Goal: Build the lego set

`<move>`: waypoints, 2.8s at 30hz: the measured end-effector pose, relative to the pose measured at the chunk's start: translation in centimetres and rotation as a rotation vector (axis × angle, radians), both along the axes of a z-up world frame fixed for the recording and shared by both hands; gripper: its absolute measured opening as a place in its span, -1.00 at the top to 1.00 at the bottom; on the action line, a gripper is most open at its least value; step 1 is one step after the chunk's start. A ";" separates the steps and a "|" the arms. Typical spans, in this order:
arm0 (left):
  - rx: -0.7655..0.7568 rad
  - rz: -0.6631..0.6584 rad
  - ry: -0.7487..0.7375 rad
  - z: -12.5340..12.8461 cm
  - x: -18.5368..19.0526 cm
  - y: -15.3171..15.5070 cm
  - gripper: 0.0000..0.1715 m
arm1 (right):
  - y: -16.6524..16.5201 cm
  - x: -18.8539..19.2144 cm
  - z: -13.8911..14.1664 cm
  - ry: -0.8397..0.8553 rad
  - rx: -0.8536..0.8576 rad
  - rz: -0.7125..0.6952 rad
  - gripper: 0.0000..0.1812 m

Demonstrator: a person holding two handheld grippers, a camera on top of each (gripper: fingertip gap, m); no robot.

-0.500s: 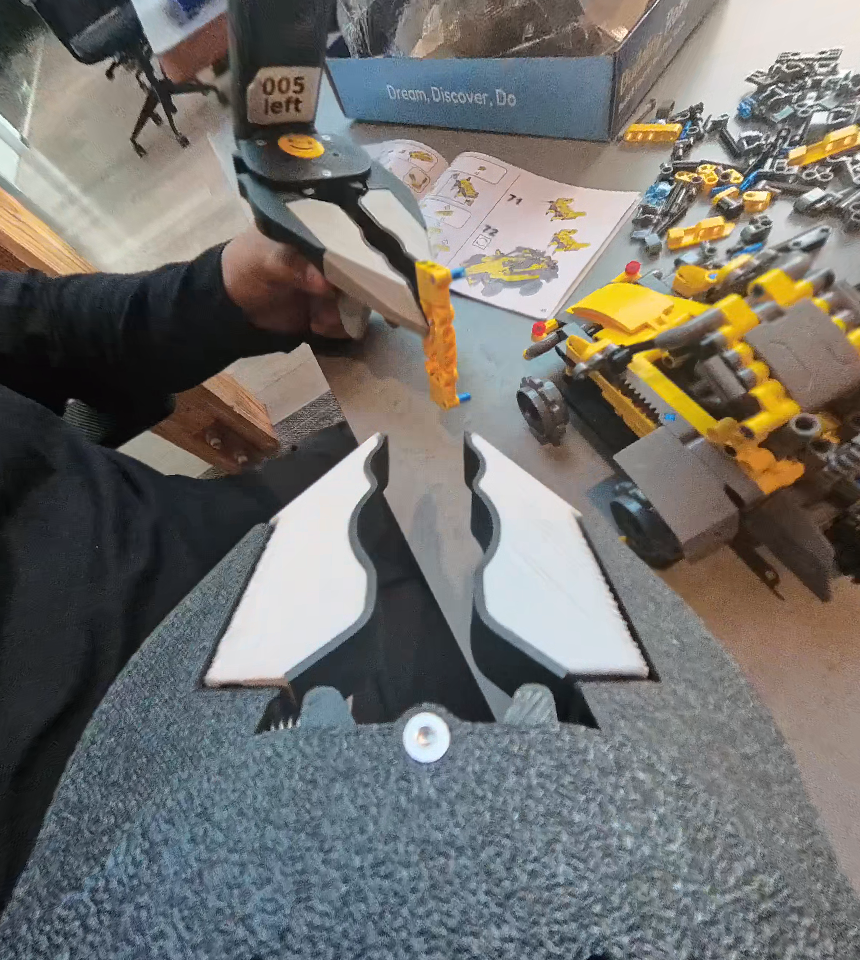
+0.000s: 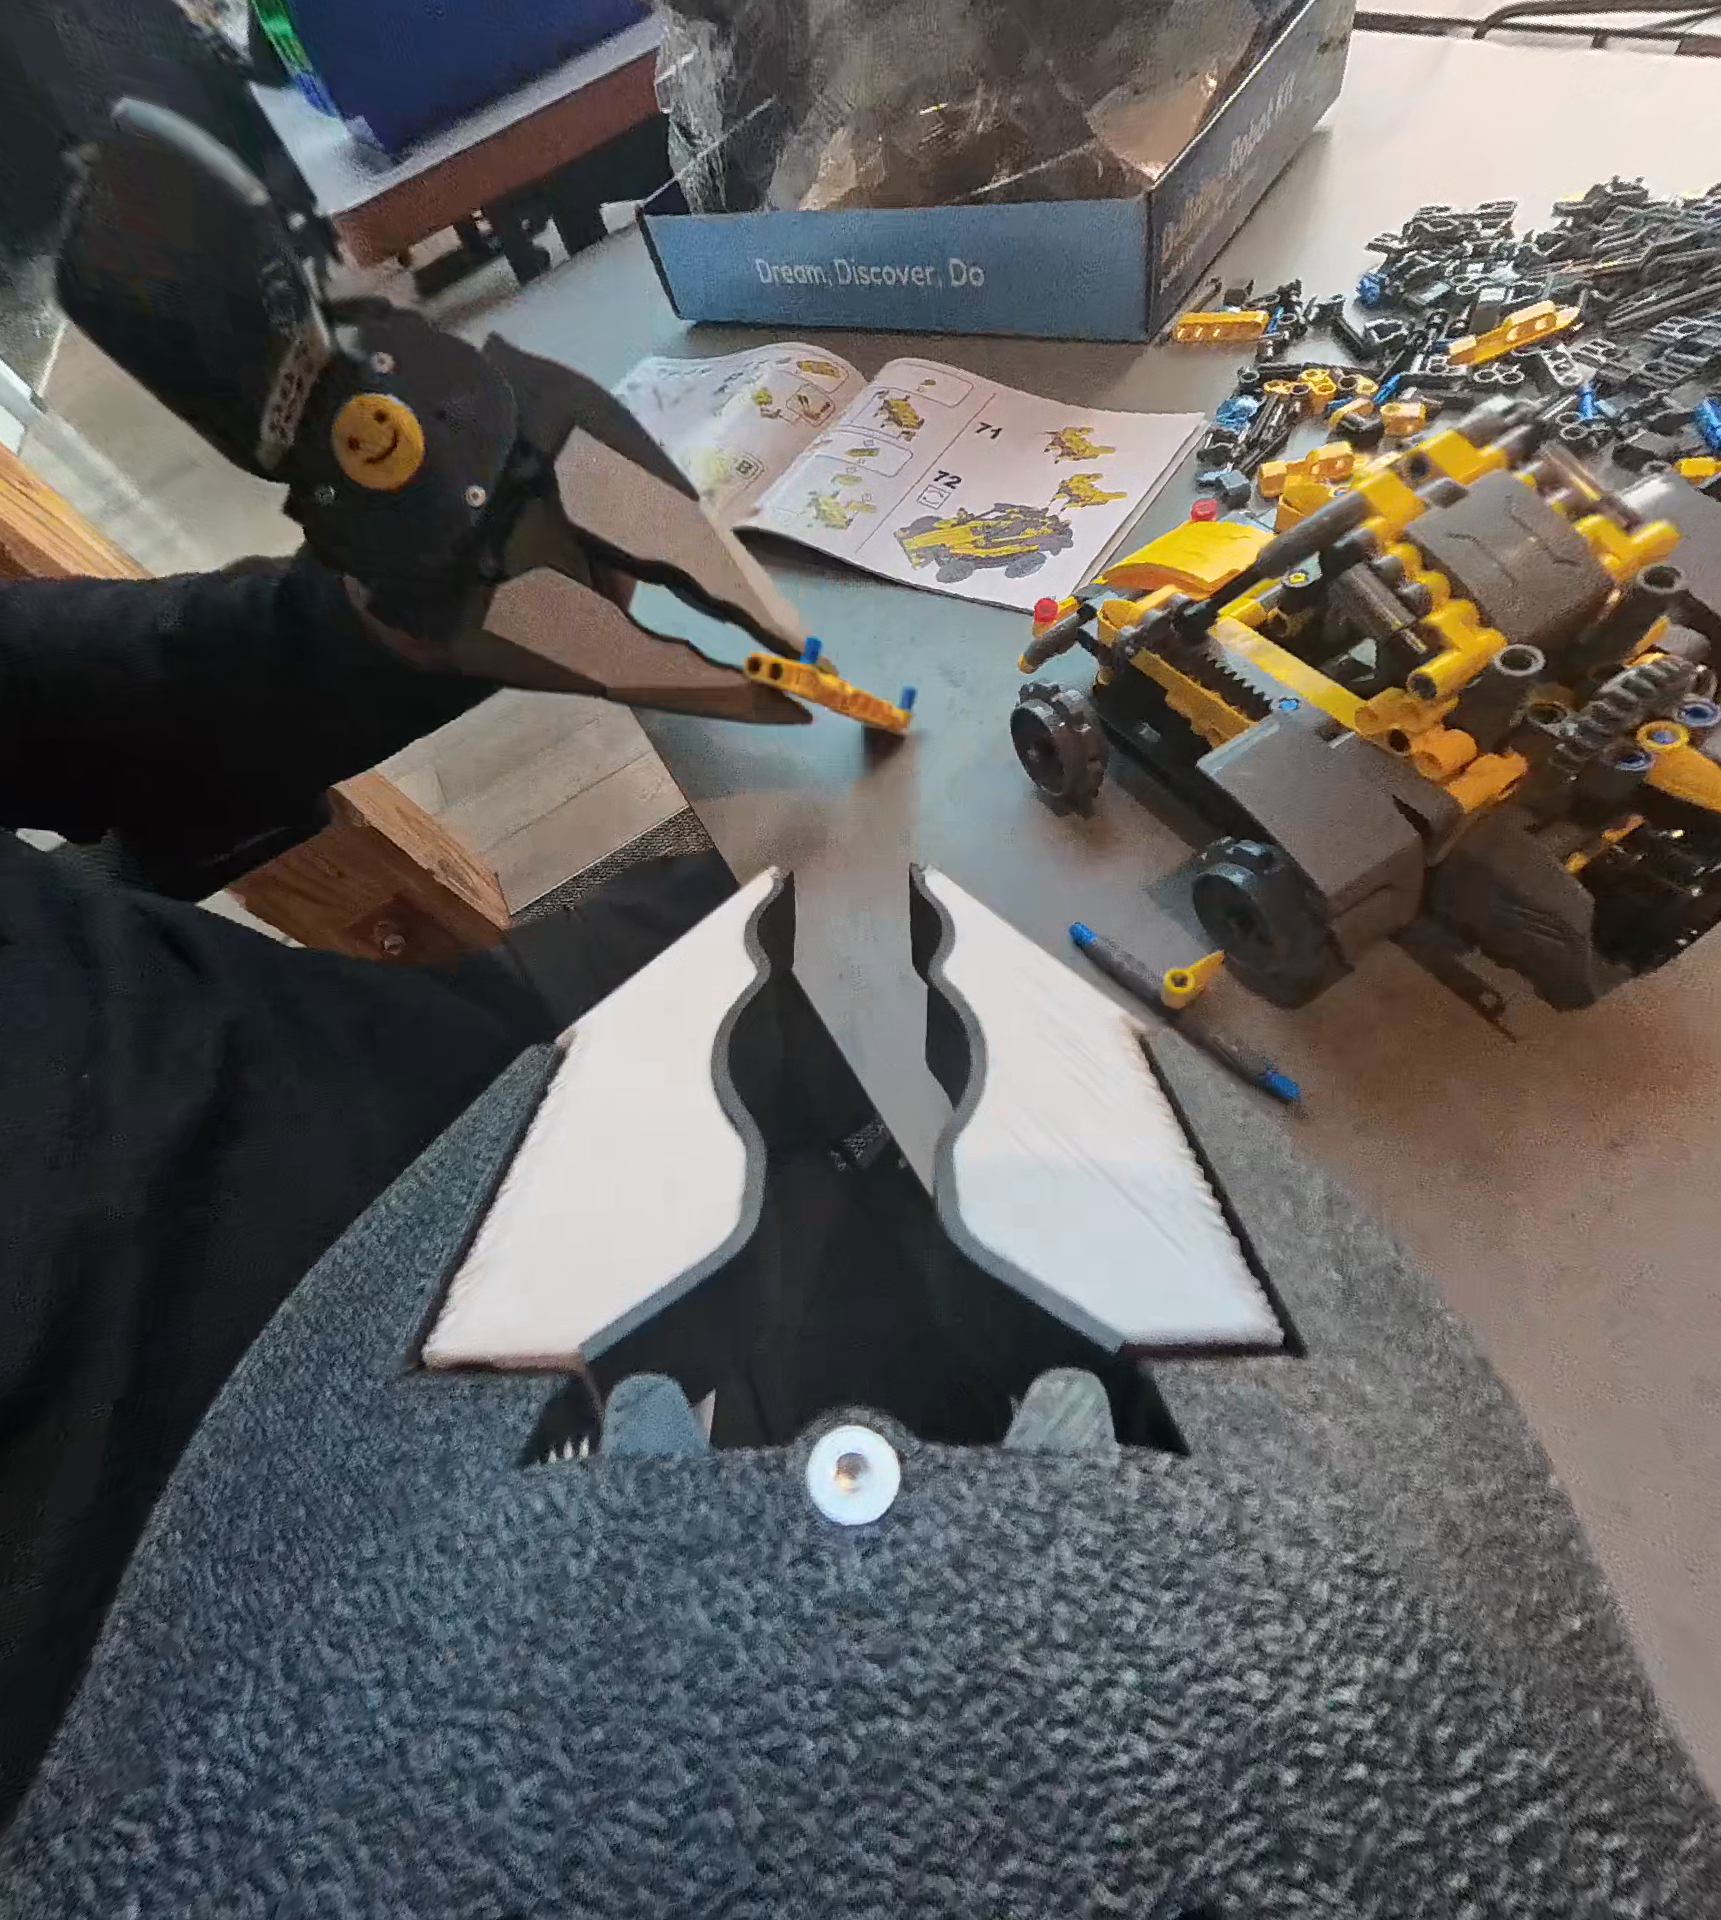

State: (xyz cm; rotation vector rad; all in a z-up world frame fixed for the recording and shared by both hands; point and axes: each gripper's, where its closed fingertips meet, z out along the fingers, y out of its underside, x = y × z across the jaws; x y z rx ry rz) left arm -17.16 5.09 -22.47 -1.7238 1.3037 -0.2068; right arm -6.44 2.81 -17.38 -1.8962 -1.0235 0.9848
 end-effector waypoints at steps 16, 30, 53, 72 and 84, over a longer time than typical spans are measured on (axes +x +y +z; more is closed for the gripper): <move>-0.296 0.025 -0.176 -1.6 1.9 -5.2 0.43 | -1.6 -1.8 -4.9 -0.067 0.038 -0.035 0.49; -0.271 -0.177 -0.185 -2.7 4.5 -11.9 0.53 | 1.0 -8.2 -8.0 -0.337 0.075 -0.035 0.51; -0.271 0.036 -0.241 -2.9 2.5 -9.1 0.53 | 0.0 -5.3 -1.9 0.012 0.387 -0.023 0.51; -0.328 -0.176 -0.343 -4.2 0.9 -10.1 0.97 | 1.0 -7.2 0.5 0.116 0.432 0.110 0.56; -0.409 -0.229 -0.438 -4.3 0.4 -12.1 1.00 | 4.9 -6.6 0.7 0.121 0.526 0.018 0.60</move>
